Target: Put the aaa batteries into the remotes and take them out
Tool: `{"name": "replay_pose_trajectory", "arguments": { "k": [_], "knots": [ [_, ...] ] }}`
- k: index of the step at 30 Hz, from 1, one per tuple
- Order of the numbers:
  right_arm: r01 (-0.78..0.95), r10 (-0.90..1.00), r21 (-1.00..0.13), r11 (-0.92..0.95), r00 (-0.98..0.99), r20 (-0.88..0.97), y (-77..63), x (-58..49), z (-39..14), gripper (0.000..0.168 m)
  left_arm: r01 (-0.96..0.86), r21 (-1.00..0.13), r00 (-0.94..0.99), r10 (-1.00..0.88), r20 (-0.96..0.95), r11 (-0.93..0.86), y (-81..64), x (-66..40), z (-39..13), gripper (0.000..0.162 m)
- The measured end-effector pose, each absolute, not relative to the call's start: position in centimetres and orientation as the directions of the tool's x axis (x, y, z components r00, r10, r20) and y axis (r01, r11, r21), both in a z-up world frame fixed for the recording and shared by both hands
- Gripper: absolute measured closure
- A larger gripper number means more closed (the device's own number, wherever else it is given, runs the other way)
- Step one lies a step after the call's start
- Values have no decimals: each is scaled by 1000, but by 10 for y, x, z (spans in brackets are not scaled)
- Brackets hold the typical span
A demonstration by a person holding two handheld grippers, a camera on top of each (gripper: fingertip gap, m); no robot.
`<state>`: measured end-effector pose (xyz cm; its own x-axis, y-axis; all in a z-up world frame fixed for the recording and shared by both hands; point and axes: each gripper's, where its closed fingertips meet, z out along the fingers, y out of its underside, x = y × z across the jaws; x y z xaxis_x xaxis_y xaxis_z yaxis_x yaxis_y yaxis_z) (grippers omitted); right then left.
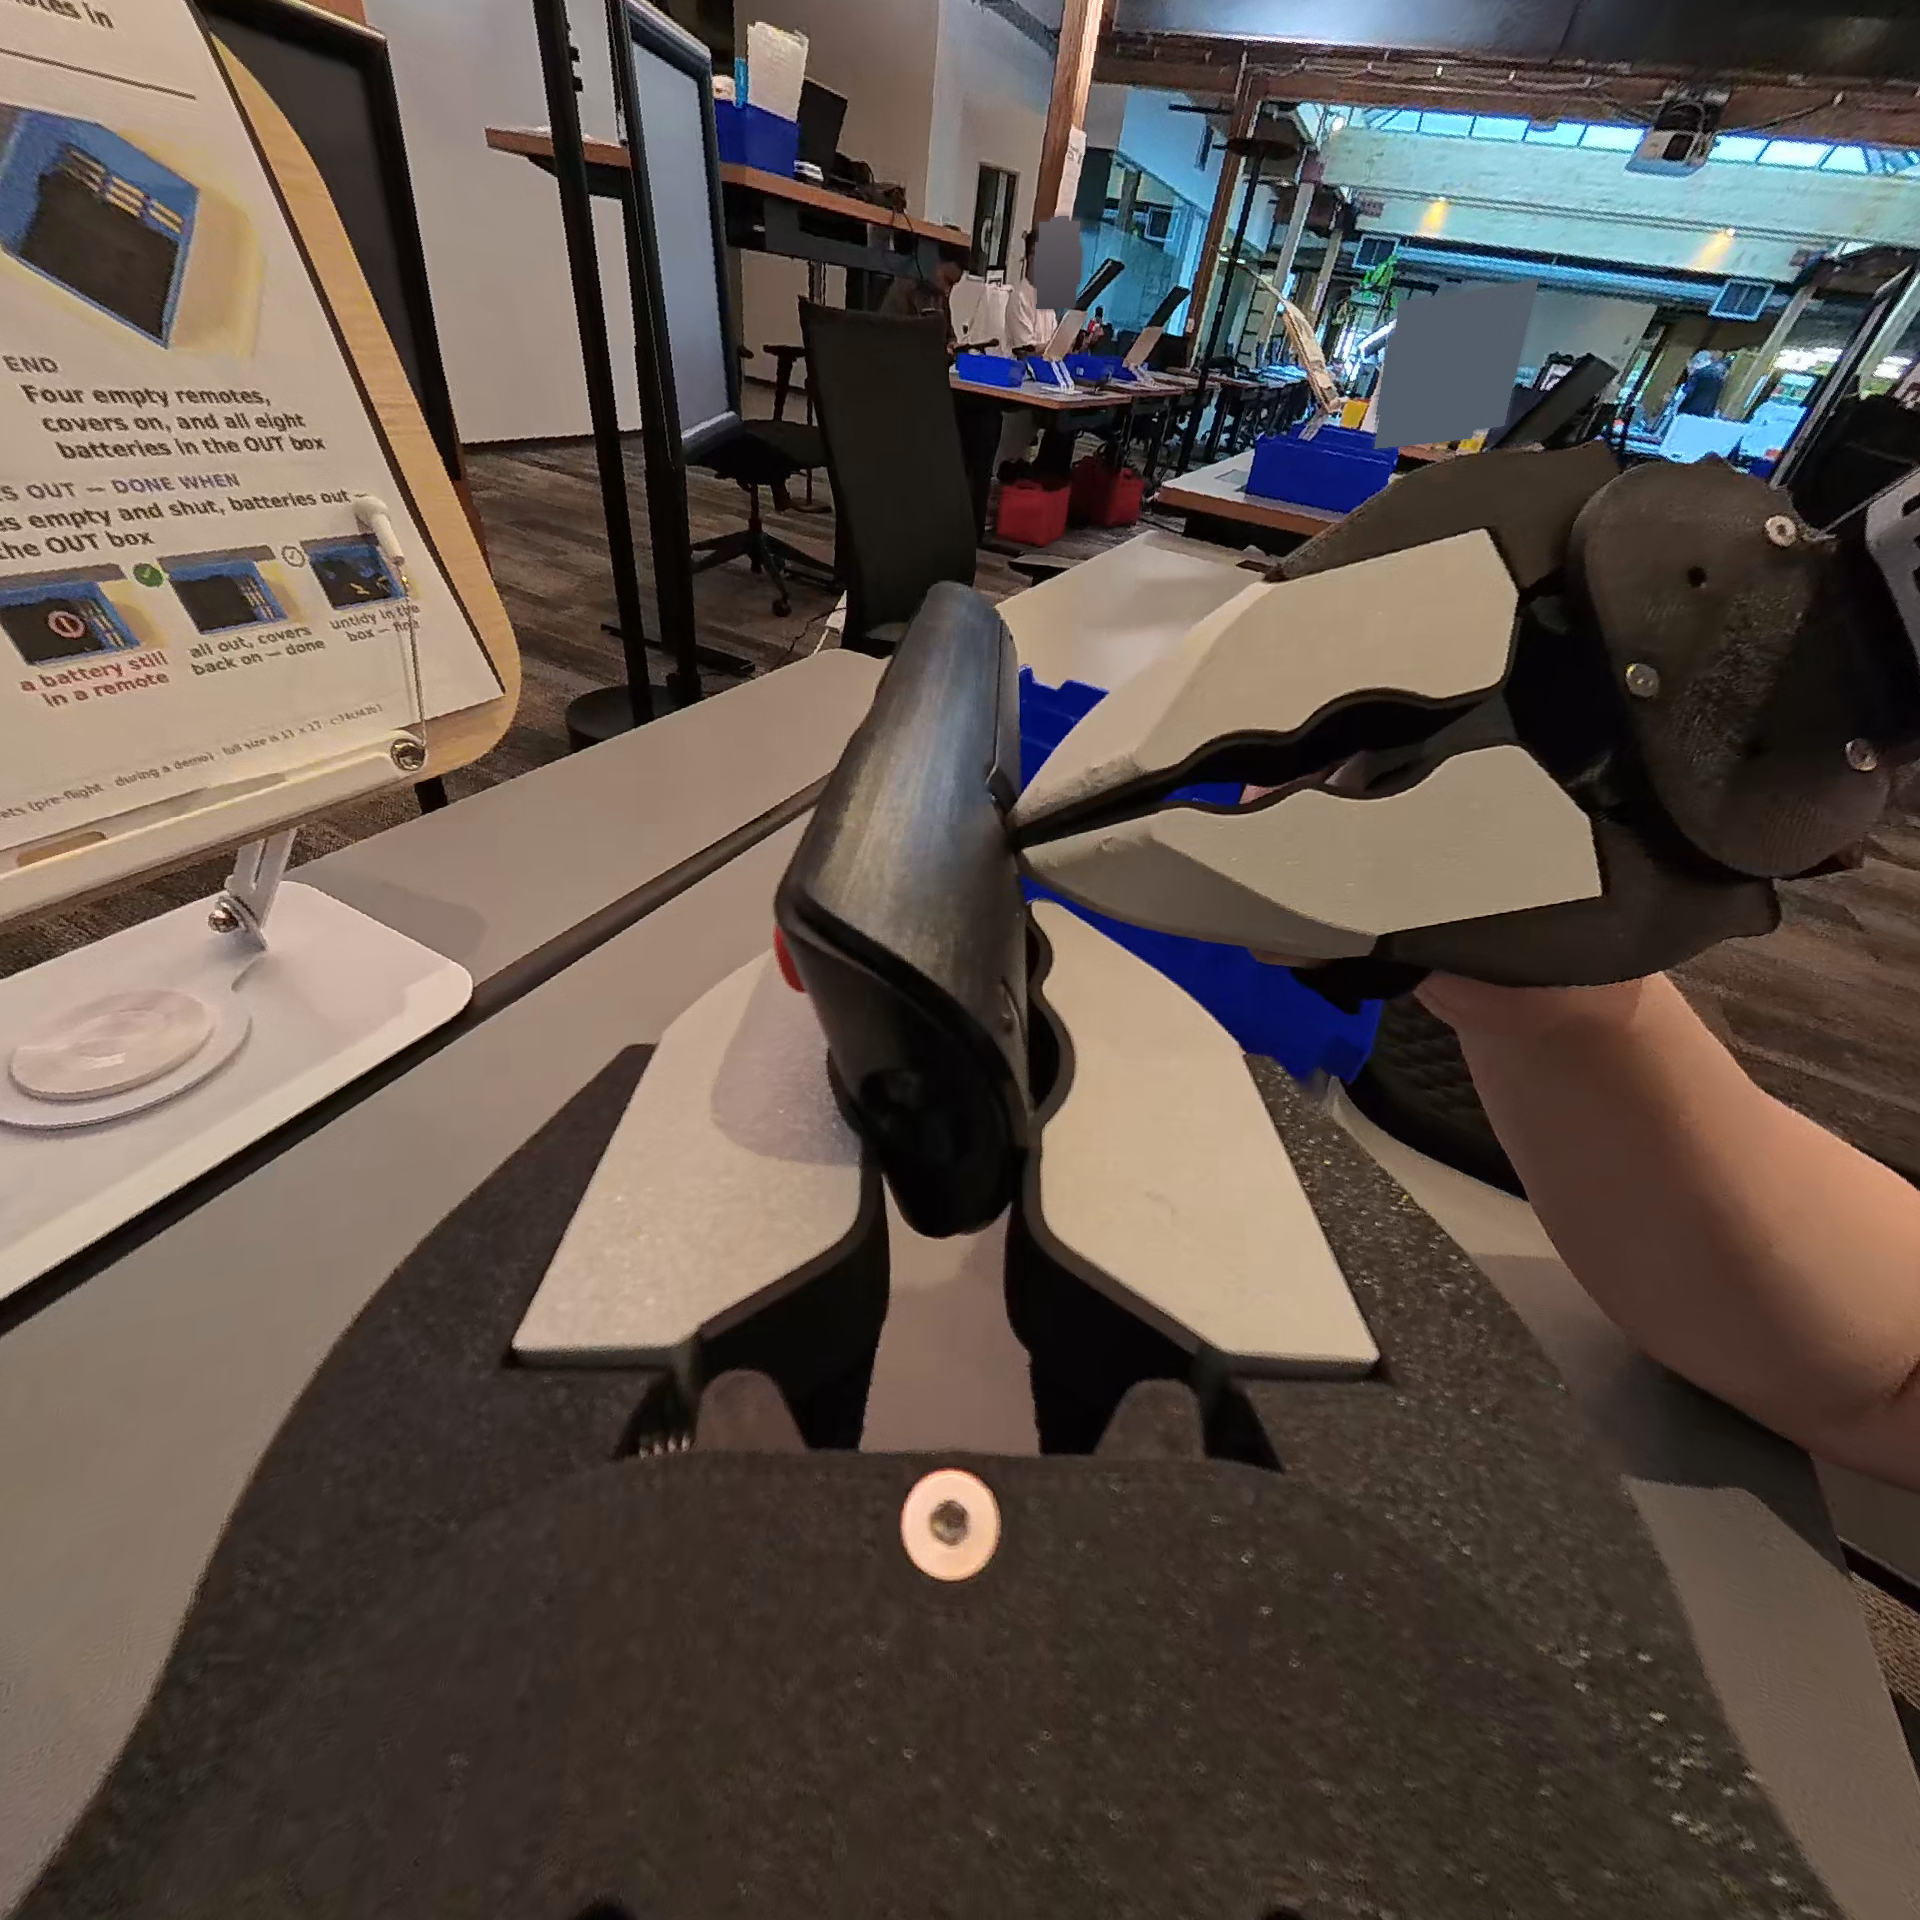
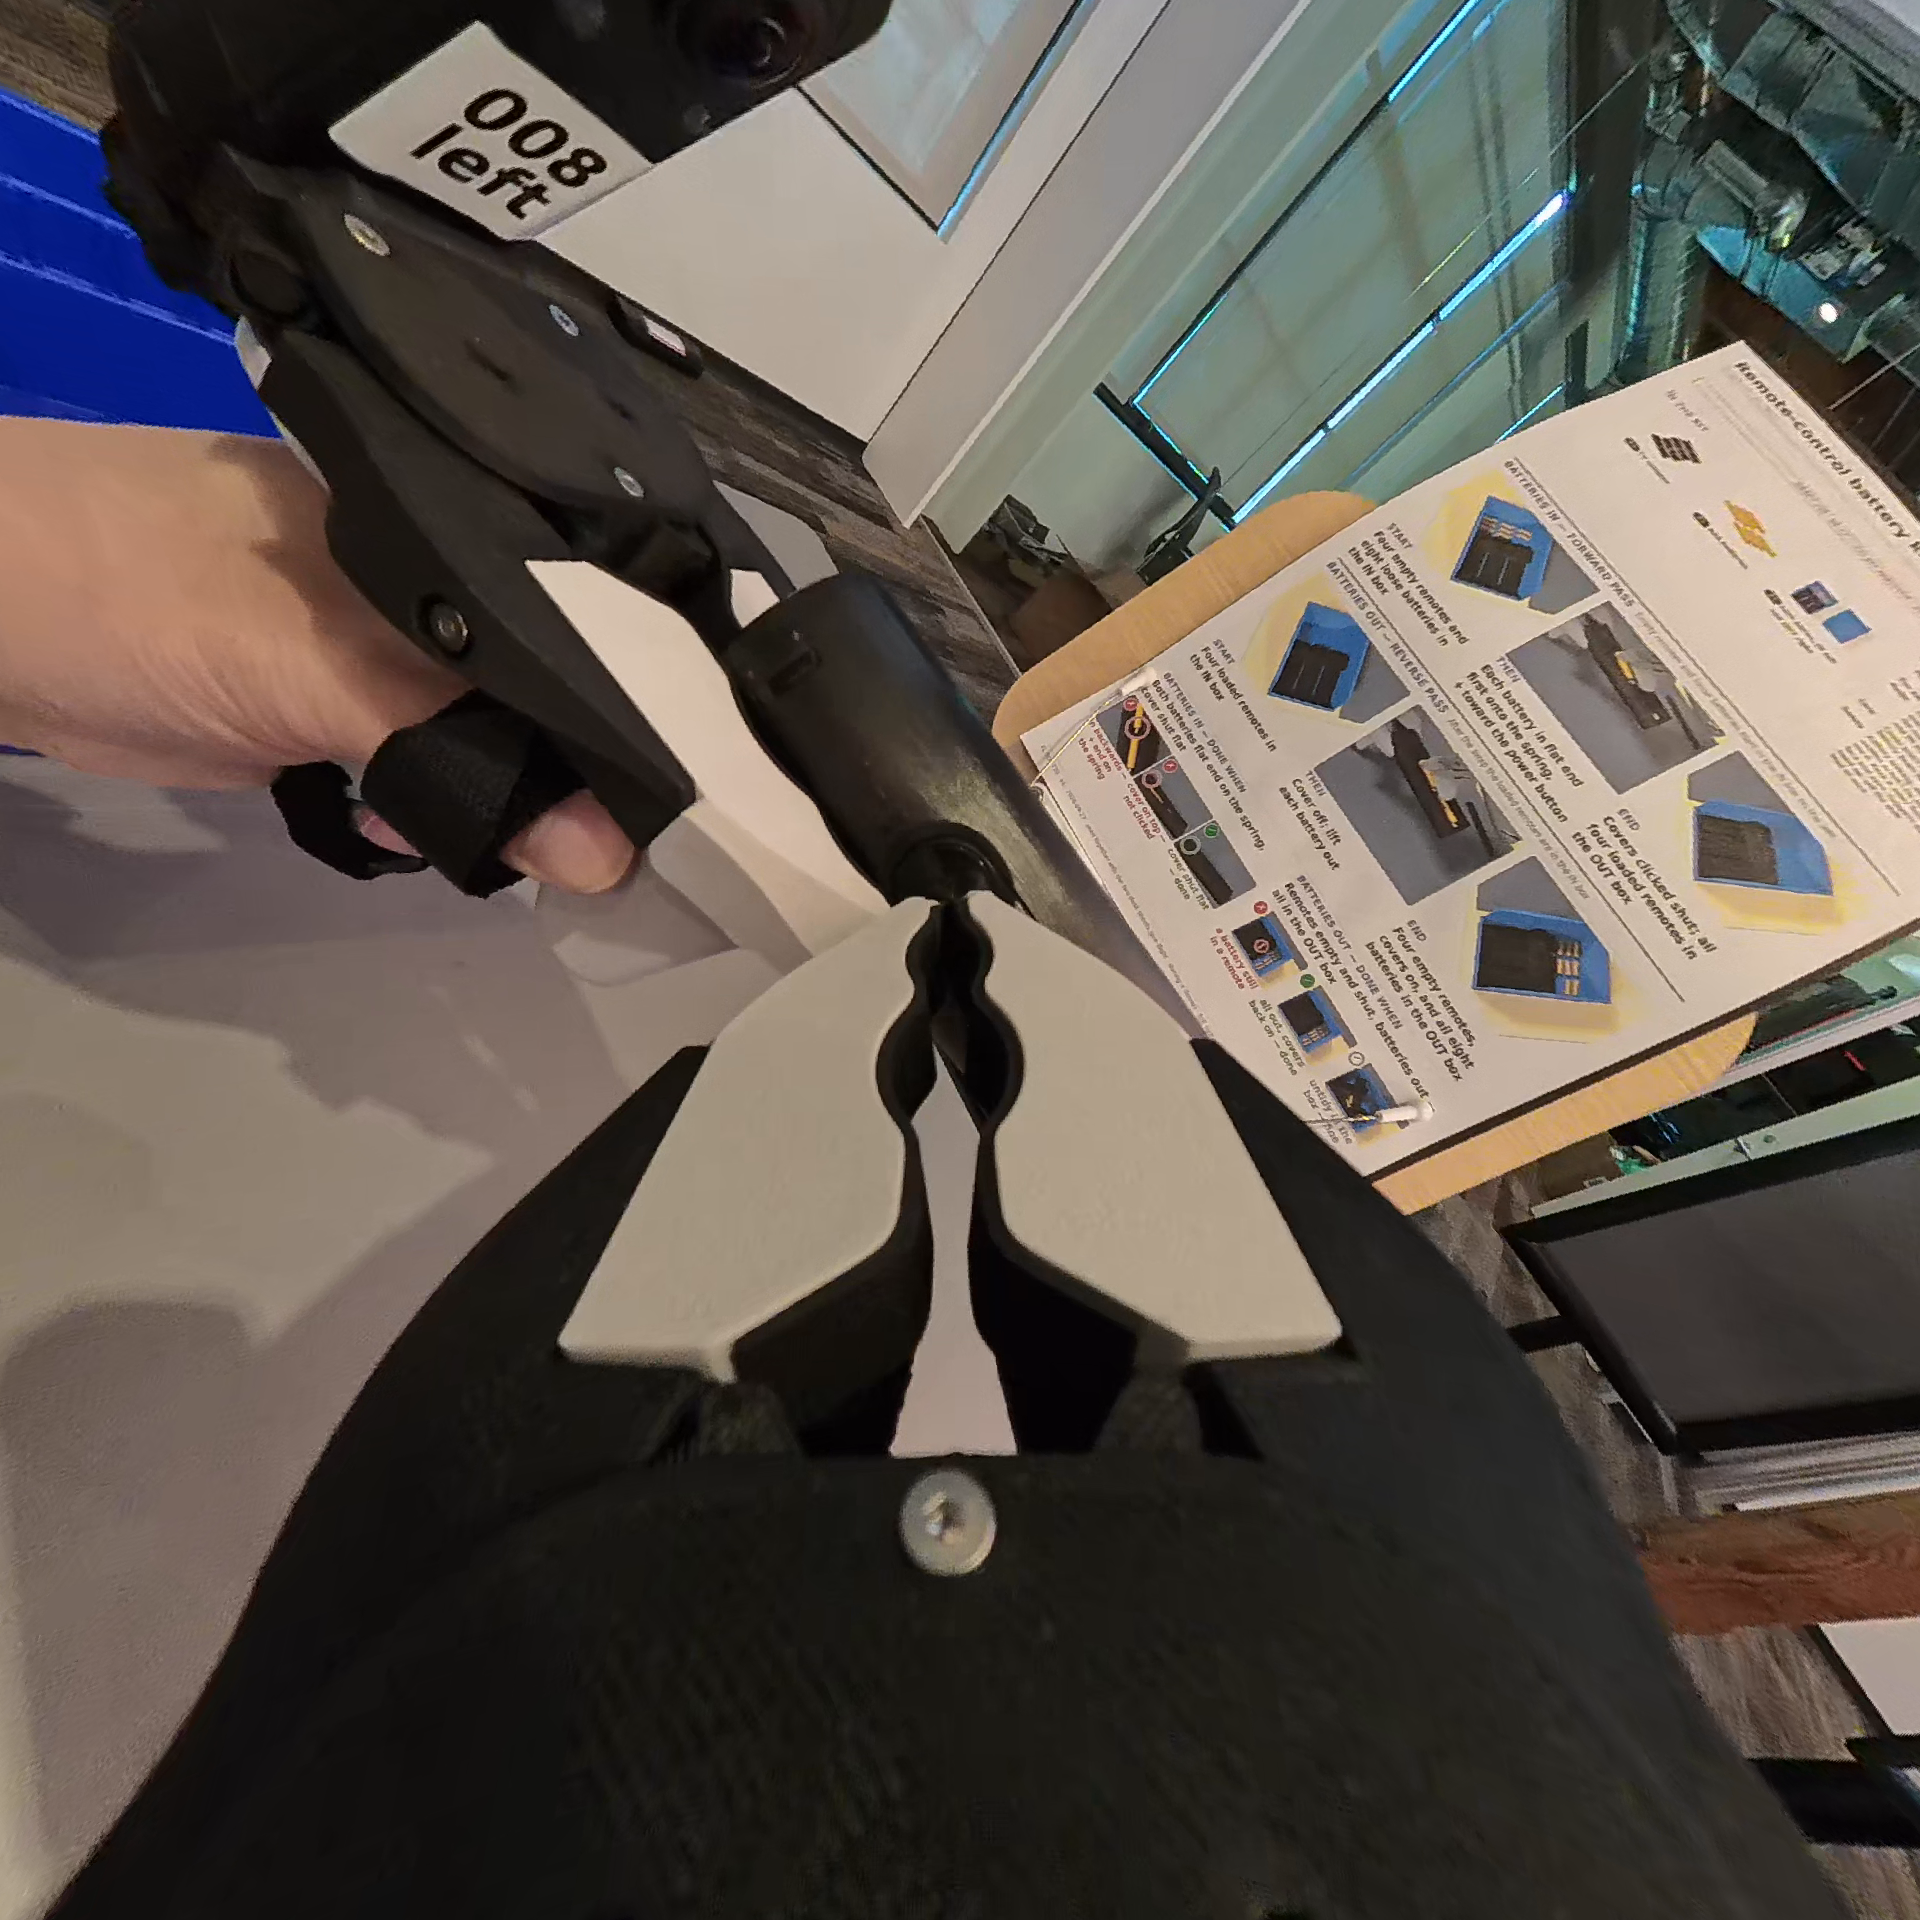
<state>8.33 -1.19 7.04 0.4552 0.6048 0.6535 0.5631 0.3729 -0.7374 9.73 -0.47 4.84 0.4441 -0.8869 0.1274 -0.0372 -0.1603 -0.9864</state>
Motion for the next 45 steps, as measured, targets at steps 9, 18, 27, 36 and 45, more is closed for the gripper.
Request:
{"name": "replay_pose_trajectory", "arguments": {
  "k": [9, 18, 27, 36, 45],
  "knots": [
    [542, 613, -745, 388, 451, 648, -19, 80, 76, 166, -62, -989, 438, -894, 93, -133, -10, 102, 49, 139],
    [590, 561, -700, 403, 445, 698, -25, 78, 83, 166, -34, -994, 424, -902, 83, -107, -15, 101, 58, 139],
    [585, 566, -708, 395, 452, 689, -25, 82, 86, 165, -70, -995, 439, -898, 35, -73, -17, 99, 61, 140],
    [606, 557, -706, 368, 464, 688, -20, 83, 82, 166, -49, -995, 439, -896, 62, -93, -14, 99, 58, 140],
    [618, 530, -685, 386, 459, 713, -26, 80, 87, 166, -50, -995, 425, -904, 52, -81, -18, 100, 62, 140]
  ]
}}
